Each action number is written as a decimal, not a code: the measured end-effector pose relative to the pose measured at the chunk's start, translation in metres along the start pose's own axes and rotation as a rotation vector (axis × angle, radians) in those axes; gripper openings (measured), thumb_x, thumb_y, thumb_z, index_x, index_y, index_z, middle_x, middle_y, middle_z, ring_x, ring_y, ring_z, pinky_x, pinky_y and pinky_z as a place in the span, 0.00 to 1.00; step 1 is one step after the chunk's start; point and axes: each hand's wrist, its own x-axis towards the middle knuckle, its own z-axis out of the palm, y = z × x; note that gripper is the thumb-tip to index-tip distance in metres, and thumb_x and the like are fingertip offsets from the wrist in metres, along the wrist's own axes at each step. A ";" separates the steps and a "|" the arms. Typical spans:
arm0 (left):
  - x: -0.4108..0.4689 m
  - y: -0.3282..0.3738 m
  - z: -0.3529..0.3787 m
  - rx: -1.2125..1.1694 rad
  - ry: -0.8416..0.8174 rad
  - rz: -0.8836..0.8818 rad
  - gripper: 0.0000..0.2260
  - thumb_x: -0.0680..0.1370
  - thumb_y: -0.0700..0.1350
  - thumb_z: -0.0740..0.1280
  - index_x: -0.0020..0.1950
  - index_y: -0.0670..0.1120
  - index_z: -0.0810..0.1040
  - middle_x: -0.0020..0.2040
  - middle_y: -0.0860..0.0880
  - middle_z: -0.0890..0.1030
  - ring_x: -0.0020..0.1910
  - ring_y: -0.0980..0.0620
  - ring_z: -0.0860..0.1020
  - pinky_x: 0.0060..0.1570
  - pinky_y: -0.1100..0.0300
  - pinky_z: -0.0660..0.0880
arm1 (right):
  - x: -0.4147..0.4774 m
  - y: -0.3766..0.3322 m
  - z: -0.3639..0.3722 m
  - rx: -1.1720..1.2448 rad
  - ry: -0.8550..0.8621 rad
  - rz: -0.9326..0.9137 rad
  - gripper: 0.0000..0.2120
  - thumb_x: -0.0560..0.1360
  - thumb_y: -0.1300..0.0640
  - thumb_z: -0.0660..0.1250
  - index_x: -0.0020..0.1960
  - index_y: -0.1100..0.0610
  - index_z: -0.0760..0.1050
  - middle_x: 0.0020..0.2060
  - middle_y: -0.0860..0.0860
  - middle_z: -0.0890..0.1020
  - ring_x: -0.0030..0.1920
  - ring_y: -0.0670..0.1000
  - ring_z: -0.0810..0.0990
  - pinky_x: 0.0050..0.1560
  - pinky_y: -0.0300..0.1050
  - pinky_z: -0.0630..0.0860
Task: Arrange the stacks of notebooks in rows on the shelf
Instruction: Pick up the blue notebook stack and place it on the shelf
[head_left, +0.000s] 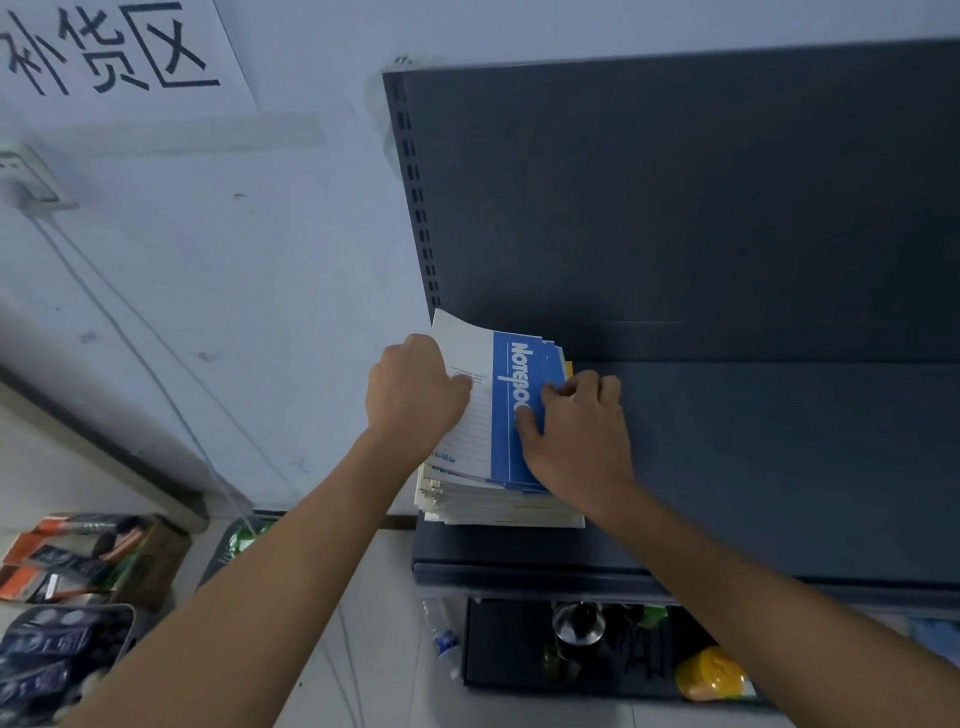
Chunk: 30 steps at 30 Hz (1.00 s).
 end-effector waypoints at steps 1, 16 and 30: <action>0.002 -0.001 -0.001 -0.015 -0.017 -0.021 0.17 0.77 0.55 0.72 0.40 0.51 0.65 0.37 0.54 0.72 0.33 0.54 0.73 0.26 0.63 0.64 | 0.001 0.001 0.000 0.021 -0.012 -0.002 0.23 0.82 0.42 0.56 0.65 0.58 0.75 0.58 0.55 0.70 0.61 0.55 0.64 0.61 0.48 0.69; 0.010 -0.002 -0.006 -0.083 -0.069 -0.093 0.13 0.77 0.51 0.70 0.50 0.45 0.71 0.39 0.53 0.74 0.34 0.52 0.73 0.27 0.62 0.64 | -0.002 -0.007 0.001 0.238 -0.127 0.050 0.24 0.81 0.39 0.57 0.65 0.56 0.74 0.71 0.51 0.68 0.71 0.53 0.59 0.68 0.51 0.62; 0.009 -0.003 -0.004 -0.089 -0.079 -0.101 0.14 0.78 0.51 0.69 0.41 0.48 0.66 0.37 0.53 0.74 0.32 0.52 0.74 0.25 0.63 0.64 | -0.018 -0.007 0.001 0.037 -0.041 -0.013 0.27 0.82 0.38 0.51 0.72 0.57 0.62 0.72 0.51 0.69 0.73 0.52 0.63 0.72 0.53 0.60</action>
